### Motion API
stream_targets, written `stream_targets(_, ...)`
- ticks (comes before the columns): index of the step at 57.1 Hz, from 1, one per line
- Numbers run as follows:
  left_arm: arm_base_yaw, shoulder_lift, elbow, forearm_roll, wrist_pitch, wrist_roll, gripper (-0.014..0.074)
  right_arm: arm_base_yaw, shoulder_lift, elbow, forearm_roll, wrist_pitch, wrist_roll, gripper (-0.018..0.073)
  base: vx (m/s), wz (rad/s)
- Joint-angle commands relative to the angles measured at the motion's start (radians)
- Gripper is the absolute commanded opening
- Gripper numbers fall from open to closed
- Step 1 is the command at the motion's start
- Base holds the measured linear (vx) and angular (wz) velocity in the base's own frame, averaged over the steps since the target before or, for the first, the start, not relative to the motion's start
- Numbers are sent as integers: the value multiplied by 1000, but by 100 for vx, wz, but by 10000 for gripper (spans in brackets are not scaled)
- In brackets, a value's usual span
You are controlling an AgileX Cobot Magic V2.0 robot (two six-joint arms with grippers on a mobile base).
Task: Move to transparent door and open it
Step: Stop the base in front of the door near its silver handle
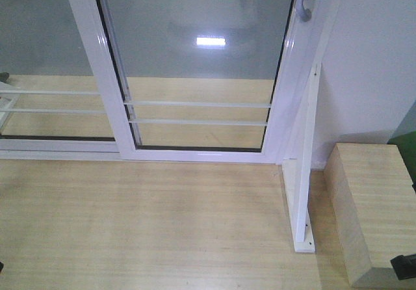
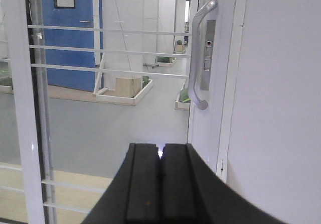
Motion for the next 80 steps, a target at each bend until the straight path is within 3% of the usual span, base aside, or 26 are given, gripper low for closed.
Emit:
stream_targets(1,-6,-15,15,-10,-83,-2,-6,-4,-12,2,-2,-83,-3,-9,52,1)
stream_targets(38,-6,-15,15,-10,-83,-2,-6,-4,-12,2,-2,-83,-3,-9,39,-8)
stream_targets(80,-3,-13,15,-10,-83,-2,-6,-4,14,1,-2,-68,-3,-9,8,-2)
